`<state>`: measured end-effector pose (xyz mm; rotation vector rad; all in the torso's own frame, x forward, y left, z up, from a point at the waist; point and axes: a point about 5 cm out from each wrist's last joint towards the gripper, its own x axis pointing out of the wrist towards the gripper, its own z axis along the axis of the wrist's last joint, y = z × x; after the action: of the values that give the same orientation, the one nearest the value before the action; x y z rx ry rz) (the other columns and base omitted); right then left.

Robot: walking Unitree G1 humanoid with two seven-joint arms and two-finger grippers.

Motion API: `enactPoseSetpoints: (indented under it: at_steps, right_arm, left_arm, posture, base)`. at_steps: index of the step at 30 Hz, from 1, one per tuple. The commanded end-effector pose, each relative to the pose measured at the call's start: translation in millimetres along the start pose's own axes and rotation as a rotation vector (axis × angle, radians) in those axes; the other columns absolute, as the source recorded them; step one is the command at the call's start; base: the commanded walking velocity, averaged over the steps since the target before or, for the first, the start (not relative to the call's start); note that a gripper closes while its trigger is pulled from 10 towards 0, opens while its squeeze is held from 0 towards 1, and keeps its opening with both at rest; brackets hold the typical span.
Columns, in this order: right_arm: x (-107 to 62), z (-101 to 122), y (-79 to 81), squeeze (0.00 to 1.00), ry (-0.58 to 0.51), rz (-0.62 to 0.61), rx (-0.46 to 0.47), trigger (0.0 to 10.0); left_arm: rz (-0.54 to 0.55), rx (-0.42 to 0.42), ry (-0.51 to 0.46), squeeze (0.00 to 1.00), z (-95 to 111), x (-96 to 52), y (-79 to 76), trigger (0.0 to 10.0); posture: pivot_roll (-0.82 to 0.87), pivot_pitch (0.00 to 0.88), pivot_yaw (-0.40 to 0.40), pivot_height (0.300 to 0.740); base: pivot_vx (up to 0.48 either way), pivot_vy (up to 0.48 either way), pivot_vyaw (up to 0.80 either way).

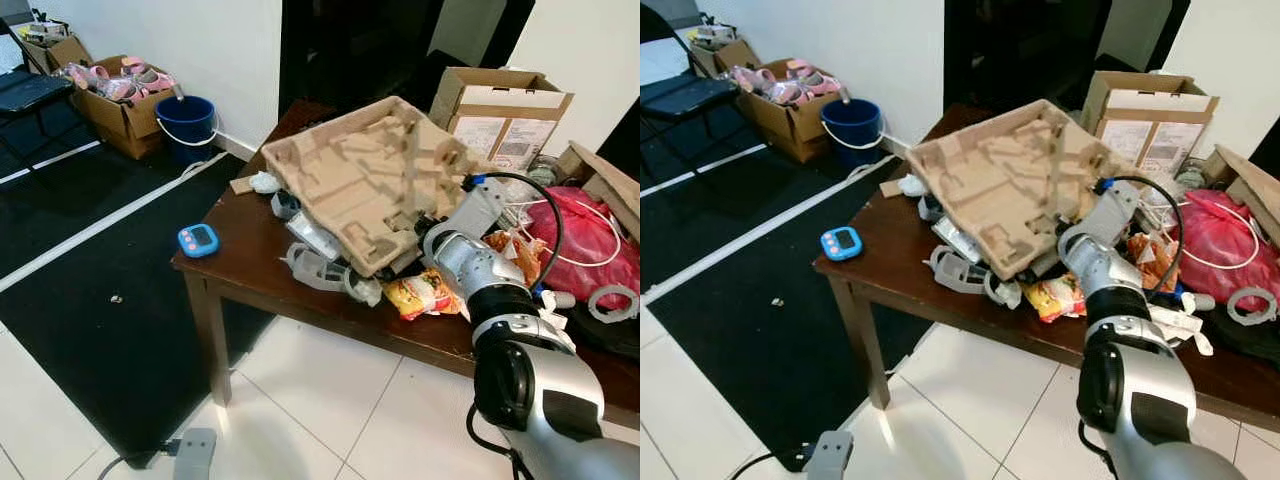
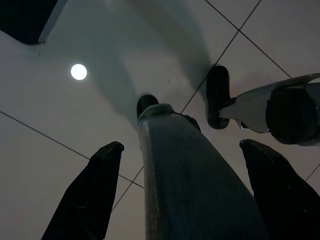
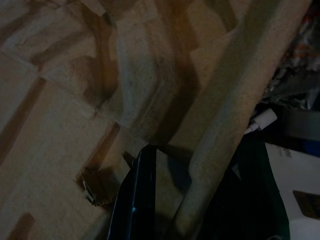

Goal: Picking trash to rubbish bin

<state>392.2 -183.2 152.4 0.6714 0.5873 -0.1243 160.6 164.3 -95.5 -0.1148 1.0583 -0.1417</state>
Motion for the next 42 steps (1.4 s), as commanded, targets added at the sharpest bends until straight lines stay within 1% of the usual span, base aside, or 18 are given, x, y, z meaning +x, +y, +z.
enactPoseSetpoints:
  at_steps: [1, 4, 5, 7, 12, 22, 25, 26, 28, 30, 32, 34, 35, 36, 39, 40, 41, 42]
  right_arm:
    - [-1.9, 8.0, 3.6, 0.0, -0.029, 0.03, 0.057, 0.0]
    - [-3.5, 11.9, 7.4, 0.0, -0.044, 0.099, 0.126, 0.0]
    - [-3.5, 11.9, 7.4, 0.0, -0.044, 0.099, 0.126, 0.0]
    - [-5.6, 16.1, 12.1, 0.0, -0.076, 0.169, 0.159, 0.0]
    - [-10.9, 27.2, 14.8, 0.0, -0.155, 0.256, 0.191, 0.0]
    - [-21.3, 39.2, 18.8, 0.0, -0.233, 0.41, 0.203, 0.0]
    - [-26.4, 40.5, 21.2, 0.0, -0.261, 0.498, 0.183, 0.0]
    - [-26.4, 40.5, 21.2, 0.0, -0.261, 0.498, 0.183, 0.0]
    - [-32.9, 42.6, 24.4, 0.0, -0.296, 0.582, 0.165, 0.0]
    - [-35.3, 43.5, 25.3, 0.0, -0.309, 0.608, 0.16, 0.0]
    - [-45.3, 47.8, 28.2, 0.0, -0.363, 0.71, 0.162, 0.0]
    - [-53.9, 50.0, 30.0, 0.0, -0.423, 0.782, 0.13, 0.0]
    - [-58.4, 47.8, 32.0, 0.0, -0.423, 0.836, 0.122, 0.0]
    - [-58.4, 47.8, 32.0, 0.0, -0.423, 0.836, 0.122, 0.0]
    - [-70.4, 41.3, 35.5, 0.0, -0.463, 0.952, 0.056, 0.0]
    - [-72.5, 38.0, 36.0, 0.0, -0.465, 0.977, 0.037, 0.6]
    - [-72.5, 38.0, 36.0, 0.0, -0.465, 0.977, 0.037, 0.6]
    - [-75.0, 34.7, 36.2, 0.0, -0.473, 1.008, 0.028, 1.1]
  left_arm:
    - [-0.014, -0.009, 0.026, 0.0, -7.9, 0.6, -6.2, 10.0]
    - [-0.014, -0.009, 0.025, 0.0, -7.9, 0.5, -5.8, 10.0]
    - [-0.014, -0.009, 0.025, 0.0, -7.9, 0.5, -5.8, 10.0]
    - [-0.013, -0.009, 0.026, 0.0, -8.1, 0.2, -4.9, 10.0]
    - [-0.01, -0.005, 0.027, 0.0, -8.1, -0.2, -3.1, 10.0]
    - [-0.006, -0.004, 0.026, 0.0, -7.3, -0.5, -1.3, 10.0]
    - [-0.001, -0.014, 0.023, 0.0, -6.8, -0.7, -0.3, 10.0]
    - [-0.001, -0.014, 0.023, 0.0, -6.8, -0.7, -0.3, 10.0]
    - [-0.001, -0.023, 0.015, 0.0, -5.4, -0.6, 0.2, 10.0]
    - [-0.001, -0.025, 0.012, 0.0, -4.9, -0.6, 0.4, 10.0]
    - [0.001, -0.026, 0.008, 0.0, -3.9, -0.7, 1.1, 10.0]
    - [0.002, -0.027, 0.006, 0.0, -3.3, -0.7, 1.5, 10.0]
    - [0.003, -0.026, 0.005, 0.0, -3.0, -0.8, 1.8, 10.0]
    - [0.003, -0.026, 0.005, 0.0, -3.0, -0.8, 1.8, 10.0]
    - [0.005, -0.025, 0.004, 0.0, -2.6, -0.9, 2.6, 10.0]
    - [0.006, -0.024, 0.004, 0.0, -2.5, -0.9, 2.9, 10.0]
    - [0.006, -0.024, 0.004, 0.0, -2.5, -0.9, 2.9, 10.0]
    - [0.007, -0.024, 0.004, 0.0, -2.3, -1.0, 3.3, 10.0]
  posture:
    - [-0.01, 0.074, -0.084, 0.74]
    - [0.0, 0.071, -0.081, 0.74]
    - [0.0, 0.071, -0.081, 0.74]
    - [0.0, 0.068, -0.076, 0.74]
    - [0.0, 0.07, -0.068, 0.74]
    - [0.0, 0.071, -0.057, 0.74]
    - [-0.01, 0.07, -0.054, 0.74]
    - [-0.01, 0.07, -0.054, 0.74]
    - [-0.01, 0.073, -0.052, 0.74]
    - [-0.01, 0.073, -0.052, 0.74]
    - [0.0, 0.073, -0.047, 0.74]
    - [-0.01, 0.072, -0.047, 0.74]
    - [-0.01, 0.071, -0.043, 0.74]
    - [-0.01, 0.071, -0.043, 0.74]
    - [-0.01, 0.069, -0.041, 0.74]
    - [-0.01, 0.069, -0.04, 0.74]
    - [-0.01, 0.069, -0.04, 0.74]
    - [-0.01, 0.068, -0.039, 0.74]
  base:
    - [0.0, 0.0, 0.0]
    - [0.0, 0.0, 0.0]
    - [0.0, 0.0, 0.0]
    - [0.0, 0.0, 0.0]
    - [0.0, 0.0, 0.0]
    - [0.0, 0.0, 0.0]
    - [0.0, 0.0, 0.0]
    - [0.0, 0.0, 0.0]
    - [0.0, 0.0, 0.0]
    - [0.0, 0.0, 0.0]
    - [0.0, 0.0, 0.0]
    - [0.0, 0.0, 0.0]
    - [0.0, 0.0, 0.0]
    - [0.0, 0.0, 0.0]
    - [0.0, 0.0, 0.0]
    - [0.0, 0.0, 0.0]
    - [0.0, 0.0, 0.0]
    - [0.0, 0.0, 0.0]
